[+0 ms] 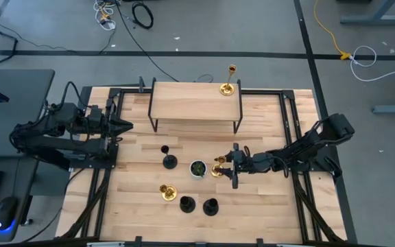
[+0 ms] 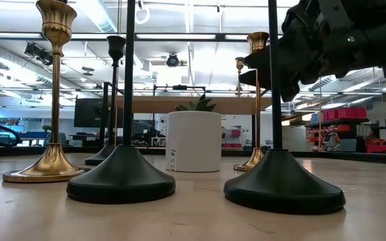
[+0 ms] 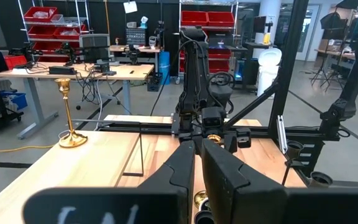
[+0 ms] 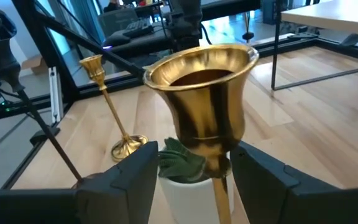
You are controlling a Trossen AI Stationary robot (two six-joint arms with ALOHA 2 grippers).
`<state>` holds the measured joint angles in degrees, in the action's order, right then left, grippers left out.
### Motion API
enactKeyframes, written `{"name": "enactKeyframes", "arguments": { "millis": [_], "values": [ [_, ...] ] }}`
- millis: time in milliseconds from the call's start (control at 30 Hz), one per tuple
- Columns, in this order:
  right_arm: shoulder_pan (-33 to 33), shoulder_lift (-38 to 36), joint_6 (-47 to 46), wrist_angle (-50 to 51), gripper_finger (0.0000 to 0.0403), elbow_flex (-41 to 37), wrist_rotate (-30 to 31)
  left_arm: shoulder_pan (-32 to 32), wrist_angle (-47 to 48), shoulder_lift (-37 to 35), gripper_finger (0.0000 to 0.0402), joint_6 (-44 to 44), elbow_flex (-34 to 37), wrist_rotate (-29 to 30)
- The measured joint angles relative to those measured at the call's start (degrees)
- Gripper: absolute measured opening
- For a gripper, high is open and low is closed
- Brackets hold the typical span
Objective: Pick & Place candle stick holders
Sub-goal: Put the right golden candle holder on the shelf aligned with the other golden candle holder
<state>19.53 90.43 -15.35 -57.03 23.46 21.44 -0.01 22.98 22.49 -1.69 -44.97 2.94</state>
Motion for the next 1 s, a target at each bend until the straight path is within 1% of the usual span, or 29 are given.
{"name": "enactKeyframes", "arguments": {
  "millis": [700, 833, 1000],
  "values": [
    [0.0, 0.0, -0.2, 0.6, 0.0198, 0.0, 0.1, 0.0, 0.0, 0.0, 0.0034, 0.0, 0.0, 0.0],
    [0.0, 0.0, -0.2, 0.6, 0.0177, 0.0, 0.1, 0.0, 0.0, 0.0, 0.0034, 0.0, 0.0, 0.0],
    [0.0, 0.0, -0.2, 0.8, 0.0129, 0.0, 0.1, 0.0, 0.0, 0.0, 0.0034, 0.0, 0.0, 0.0]
  ]
}}
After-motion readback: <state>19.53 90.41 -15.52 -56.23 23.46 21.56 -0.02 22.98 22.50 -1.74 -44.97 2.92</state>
